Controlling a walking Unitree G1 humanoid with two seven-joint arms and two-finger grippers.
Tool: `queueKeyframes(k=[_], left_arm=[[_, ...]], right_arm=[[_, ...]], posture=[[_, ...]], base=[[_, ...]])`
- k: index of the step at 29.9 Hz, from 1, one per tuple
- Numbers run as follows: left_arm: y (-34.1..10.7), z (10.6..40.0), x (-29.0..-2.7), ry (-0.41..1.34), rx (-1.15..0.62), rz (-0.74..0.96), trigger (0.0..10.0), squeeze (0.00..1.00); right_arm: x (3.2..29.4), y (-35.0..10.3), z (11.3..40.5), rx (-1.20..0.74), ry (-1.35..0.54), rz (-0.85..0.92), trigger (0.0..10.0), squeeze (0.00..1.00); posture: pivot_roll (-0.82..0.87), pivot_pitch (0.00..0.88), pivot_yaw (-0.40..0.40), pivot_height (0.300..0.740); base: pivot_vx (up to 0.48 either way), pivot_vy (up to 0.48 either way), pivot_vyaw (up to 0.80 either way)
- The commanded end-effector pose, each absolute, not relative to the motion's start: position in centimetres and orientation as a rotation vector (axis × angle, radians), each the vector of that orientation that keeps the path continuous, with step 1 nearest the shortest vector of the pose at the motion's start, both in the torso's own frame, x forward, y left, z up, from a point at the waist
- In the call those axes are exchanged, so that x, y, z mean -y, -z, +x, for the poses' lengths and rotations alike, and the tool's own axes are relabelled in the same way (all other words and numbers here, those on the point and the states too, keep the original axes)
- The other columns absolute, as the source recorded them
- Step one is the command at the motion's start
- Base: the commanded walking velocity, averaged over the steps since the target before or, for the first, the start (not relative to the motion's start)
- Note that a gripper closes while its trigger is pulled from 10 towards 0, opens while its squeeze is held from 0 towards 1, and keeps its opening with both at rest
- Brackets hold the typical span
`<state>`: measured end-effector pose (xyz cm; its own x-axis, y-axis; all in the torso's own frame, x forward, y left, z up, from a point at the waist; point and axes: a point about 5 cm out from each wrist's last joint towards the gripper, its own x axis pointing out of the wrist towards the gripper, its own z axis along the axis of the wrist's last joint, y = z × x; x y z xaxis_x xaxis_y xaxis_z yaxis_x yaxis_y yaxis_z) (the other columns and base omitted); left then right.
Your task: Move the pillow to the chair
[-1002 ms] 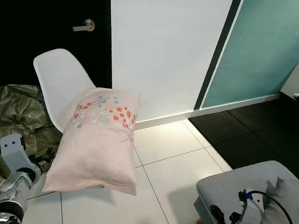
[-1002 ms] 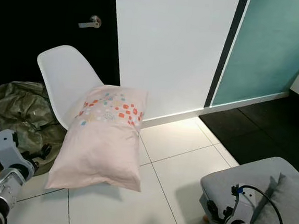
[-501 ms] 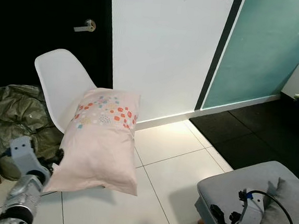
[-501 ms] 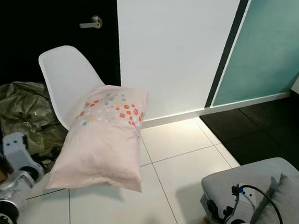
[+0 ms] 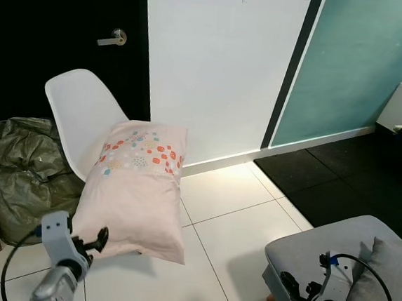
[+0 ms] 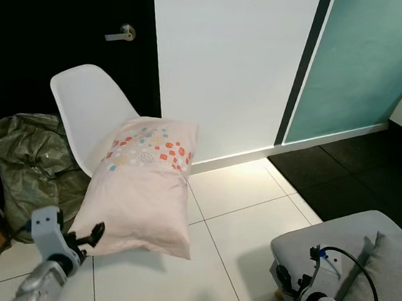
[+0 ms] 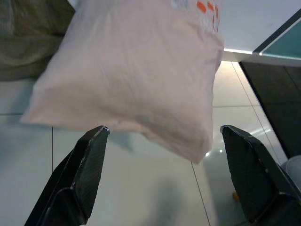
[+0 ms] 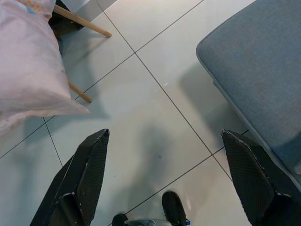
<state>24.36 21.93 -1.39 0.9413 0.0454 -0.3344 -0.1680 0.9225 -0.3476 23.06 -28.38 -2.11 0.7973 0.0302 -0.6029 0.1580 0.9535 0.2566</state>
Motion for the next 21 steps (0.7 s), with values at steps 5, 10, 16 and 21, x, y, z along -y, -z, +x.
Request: queueKeyframes(k=[5,10,16,21], left_arm=[[1.6,23.9,-21.0,-0.084,-0.332,-0.356,10.0,0.0],[2.9,22.3,-19.9,-0.057,-0.4,-0.299,10.0,0.0],[3.4,21.6,-20.1,-0.134,-0.419,-0.339,10.0,0.0],[3.3,21.4,-20.1,-0.156,-0.398,-0.368,10.0,0.0]], right_arm=[[28.3,1.9,23.4,-0.636,0.067,0.307,10.0,0.0],[28.2,1.8,23.7,-0.632,0.062,0.289,10.0,0.0],[28.1,1.7,23.8,-0.625,0.063,0.298,10.0,0.0],[28.2,1.6,23.9,-0.618,0.063,0.304,10.0,0.0]], posture=[[-0.17,0.0,-0.027,0.74],[-0.18,0.0,-0.018,0.74],[-0.17,0.0,-0.022,0.74],[-0.16,0.0,-0.03,0.74]], base=[[0.0,0.0,0.0],[0.0,0.0,0.0],[0.0,0.0,0.0],[0.0,0.0,0.0]])
